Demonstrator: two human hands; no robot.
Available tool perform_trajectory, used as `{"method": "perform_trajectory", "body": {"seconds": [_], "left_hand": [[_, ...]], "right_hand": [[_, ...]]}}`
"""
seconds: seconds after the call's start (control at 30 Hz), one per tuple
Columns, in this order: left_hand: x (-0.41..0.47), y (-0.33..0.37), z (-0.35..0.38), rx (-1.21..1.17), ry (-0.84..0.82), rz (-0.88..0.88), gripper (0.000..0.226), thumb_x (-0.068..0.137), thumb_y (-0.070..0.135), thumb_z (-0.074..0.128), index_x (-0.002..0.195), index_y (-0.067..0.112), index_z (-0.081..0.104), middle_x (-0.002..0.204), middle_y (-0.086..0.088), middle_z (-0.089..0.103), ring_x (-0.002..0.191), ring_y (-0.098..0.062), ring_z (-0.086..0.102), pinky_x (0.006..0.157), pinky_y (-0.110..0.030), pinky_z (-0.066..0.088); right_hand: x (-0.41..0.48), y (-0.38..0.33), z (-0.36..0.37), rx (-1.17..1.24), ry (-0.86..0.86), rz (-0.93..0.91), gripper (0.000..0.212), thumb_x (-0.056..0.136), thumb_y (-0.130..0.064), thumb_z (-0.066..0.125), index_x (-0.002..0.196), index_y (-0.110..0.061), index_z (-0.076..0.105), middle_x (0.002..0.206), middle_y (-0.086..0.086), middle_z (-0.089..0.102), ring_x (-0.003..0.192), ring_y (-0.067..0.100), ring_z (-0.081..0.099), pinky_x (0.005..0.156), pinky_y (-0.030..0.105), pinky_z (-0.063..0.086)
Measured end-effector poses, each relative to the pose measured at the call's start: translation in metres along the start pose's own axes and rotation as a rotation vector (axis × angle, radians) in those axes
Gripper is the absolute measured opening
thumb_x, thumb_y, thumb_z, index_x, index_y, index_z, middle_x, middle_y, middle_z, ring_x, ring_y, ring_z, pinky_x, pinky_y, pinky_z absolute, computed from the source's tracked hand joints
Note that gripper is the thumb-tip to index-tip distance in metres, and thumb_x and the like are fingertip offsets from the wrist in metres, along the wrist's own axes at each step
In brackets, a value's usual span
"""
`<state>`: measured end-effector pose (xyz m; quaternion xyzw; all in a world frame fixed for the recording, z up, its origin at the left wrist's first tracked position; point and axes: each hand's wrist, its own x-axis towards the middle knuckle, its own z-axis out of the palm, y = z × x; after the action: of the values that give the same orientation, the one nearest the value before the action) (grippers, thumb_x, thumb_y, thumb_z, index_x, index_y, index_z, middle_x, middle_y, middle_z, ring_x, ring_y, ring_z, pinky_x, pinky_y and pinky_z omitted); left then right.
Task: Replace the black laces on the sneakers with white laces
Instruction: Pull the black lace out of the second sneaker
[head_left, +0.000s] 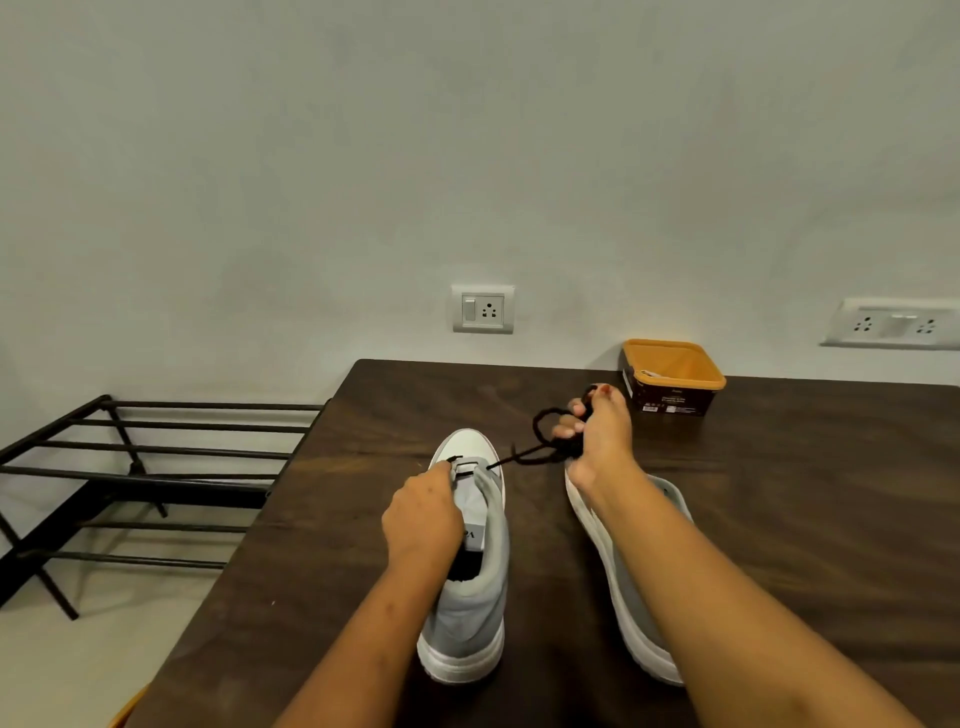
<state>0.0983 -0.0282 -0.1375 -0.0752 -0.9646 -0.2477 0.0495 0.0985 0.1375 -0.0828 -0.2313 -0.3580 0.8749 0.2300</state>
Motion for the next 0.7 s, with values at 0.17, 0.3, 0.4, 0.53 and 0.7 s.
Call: {"method": "perform_trajectory", "body": {"seconds": [0.17, 0.3, 0.4, 0.53, 0.7], "left_hand": [[0.001, -0.001, 0.000, -0.014, -0.008, -0.008, 0.027, 0.100, 0.018, 0.033, 0.117, 0.019, 0.054, 0.111, -0.009, 0.064, 0.101, -0.029, 0.059, 0.075, -0.035, 0.044], [0.002, -0.003, 0.000, -0.025, 0.002, -0.006, 0.027, 0.100, 0.021, 0.035, 0.118, 0.019, 0.054, 0.110, -0.010, 0.064, 0.101, -0.030, 0.059, 0.078, -0.038, 0.047], [0.003, -0.004, 0.001, -0.032, 0.007, -0.006, 0.029, 0.100, 0.023, 0.035, 0.121, 0.020, 0.054, 0.112, -0.010, 0.064, 0.102, -0.030, 0.060, 0.079, -0.038, 0.048], [0.004, -0.005, 0.002, -0.026, 0.006, -0.009, 0.027, 0.099, 0.021, 0.034, 0.117, 0.019, 0.055, 0.111, -0.010, 0.064, 0.101, -0.031, 0.059, 0.076, -0.037, 0.046], [0.003, -0.003, 0.003, -0.011, 0.013, -0.006, 0.026, 0.097, 0.014, 0.036, 0.114, 0.018, 0.055, 0.109, -0.008, 0.064, 0.098, -0.029, 0.060, 0.074, -0.036, 0.046]], "right_hand": [[0.009, 0.013, -0.019, -1.298, -0.306, -0.298, 0.016, 0.099, -0.025, 0.047, 0.096, -0.018, 0.061, 0.091, 0.004, 0.063, 0.076, 0.016, 0.057, 0.065, 0.024, 0.041], [0.004, 0.037, -0.014, -1.932, -0.566, -0.163, 0.024, 0.093, -0.036, 0.058, 0.106, -0.018, 0.067, 0.111, 0.005, 0.065, 0.103, 0.022, 0.060, 0.087, 0.030, 0.047], [0.005, 0.041, -0.011, -1.868, -0.516, -0.202, 0.028, 0.095, -0.031, 0.055, 0.067, -0.026, 0.055, 0.086, 0.003, 0.061, 0.081, 0.021, 0.055, 0.073, 0.032, 0.045], [0.008, 0.036, -0.019, -1.405, -0.315, -0.311, 0.027, 0.100, -0.018, 0.046, 0.074, -0.019, 0.054, 0.073, -0.004, 0.051, 0.072, 0.016, 0.048, 0.054, 0.015, 0.035], [0.008, 0.015, -0.006, -0.516, -0.025, -0.148, 0.029, 0.105, -0.026, 0.033, 0.080, -0.021, 0.048, 0.075, -0.002, 0.060, 0.059, 0.012, 0.043, 0.052, 0.024, 0.034]]}}
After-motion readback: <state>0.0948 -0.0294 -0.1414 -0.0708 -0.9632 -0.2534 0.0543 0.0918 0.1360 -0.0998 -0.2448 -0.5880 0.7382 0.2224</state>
